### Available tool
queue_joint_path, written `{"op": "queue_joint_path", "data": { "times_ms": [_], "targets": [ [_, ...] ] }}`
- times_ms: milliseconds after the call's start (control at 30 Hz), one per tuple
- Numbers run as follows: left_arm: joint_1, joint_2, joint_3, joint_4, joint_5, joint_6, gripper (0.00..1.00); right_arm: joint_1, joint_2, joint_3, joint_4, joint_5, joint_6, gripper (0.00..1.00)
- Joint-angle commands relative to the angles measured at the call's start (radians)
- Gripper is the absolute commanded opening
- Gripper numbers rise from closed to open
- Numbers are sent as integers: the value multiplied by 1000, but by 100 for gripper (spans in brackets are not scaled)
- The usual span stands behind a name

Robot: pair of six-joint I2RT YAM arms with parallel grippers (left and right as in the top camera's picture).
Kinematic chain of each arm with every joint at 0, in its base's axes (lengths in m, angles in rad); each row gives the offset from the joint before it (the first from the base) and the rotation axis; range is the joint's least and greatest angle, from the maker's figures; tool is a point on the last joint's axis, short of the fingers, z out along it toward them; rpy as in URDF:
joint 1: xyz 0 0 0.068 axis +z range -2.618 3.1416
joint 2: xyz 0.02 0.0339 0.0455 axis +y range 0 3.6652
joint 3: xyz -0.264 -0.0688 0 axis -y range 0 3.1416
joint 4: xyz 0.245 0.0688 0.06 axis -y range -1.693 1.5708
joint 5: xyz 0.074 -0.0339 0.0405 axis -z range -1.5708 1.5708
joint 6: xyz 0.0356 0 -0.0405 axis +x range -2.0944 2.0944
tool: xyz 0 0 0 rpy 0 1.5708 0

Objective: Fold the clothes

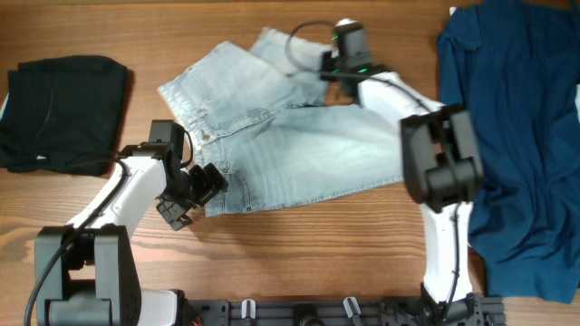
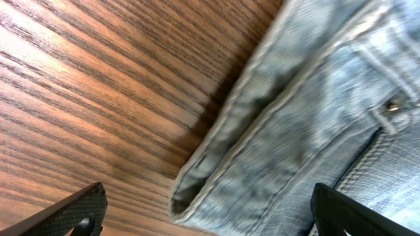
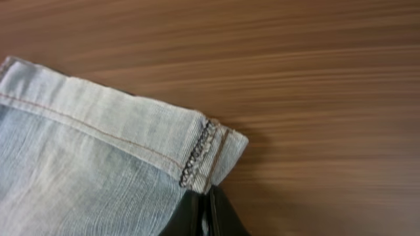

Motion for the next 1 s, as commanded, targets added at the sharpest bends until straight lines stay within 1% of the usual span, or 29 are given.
{"op": "queue_joint_path", "data": {
  "times_ms": [0,100,133,167,200,233,267,300,333,433,467,567,600,633,667,700,733,800,833,900,967],
  "targets": [
    [-7,8,-2,13,12,1,100,-146,-111,20,-106,127,-20,4],
    [-7,8,-2,45,12,1,100,-195,-114,20,-212,141,-20,6],
    [-7,8,-2,66,12,1,100,-203,-115,20,-259,170,-20,24],
    [-7,8,-2,79,12,1,100,-204,-117,20,-275,173,-21,48],
    [-7,8,-2,98,12,2,100,-204,-128,20,-298,172,-21,63],
    [-6,8,-2,119,12,1,100,-204,-154,20,-341,171,-21,73],
    [-6,8,-2,138,12,1,100,-204,-192,20,-394,171,-21,87],
    [-6,8,-2,146,13,1,100,-206,-235,20,-452,171,-20,97],
    [-6,8,-2,143,13,2,100,-206,-293,20,-530,150,-19,100],
    [-6,8,-2,96,86,5,100,-206,-409,20,-732,14,-21,100],
    [-6,8,-2,63,118,5,100,-206,-446,20,-851,-32,-16,100],
    [-7,8,-2,19,135,5,99,-206,-458,20,-1014,-66,50,100],
    [-7,8,-2,26,135,4,93,-206,-458,20,-1051,-67,61,100],
    [-11,8,-2,40,136,0,83,-206,-460,20,-1075,-67,61,100],
    [-21,8,-2,52,136,-8,80,-206,-460,20,-1093,-68,61,100],
    [-40,8,-2,64,129,-44,77,-206,-460,20,-1113,-68,62,100],
    [-54,8,-2,80,116,-81,77,-206,-460,20,-1129,-74,66,99],
    [-99,8,-2,151,102,-135,72,-207,-460,20,-1147,-116,97,100],
    [-126,8,-2,173,100,-138,68,-215,-460,20,-1152,-174,108,100],
    [-177,8,-2,182,18,-193,65,-260,-460,20,-1172,-303,120,100],
    [-199,8,-2,179,-4,-212,63,-315,-460,20,-1205,-317,166,100]
  ]
}}
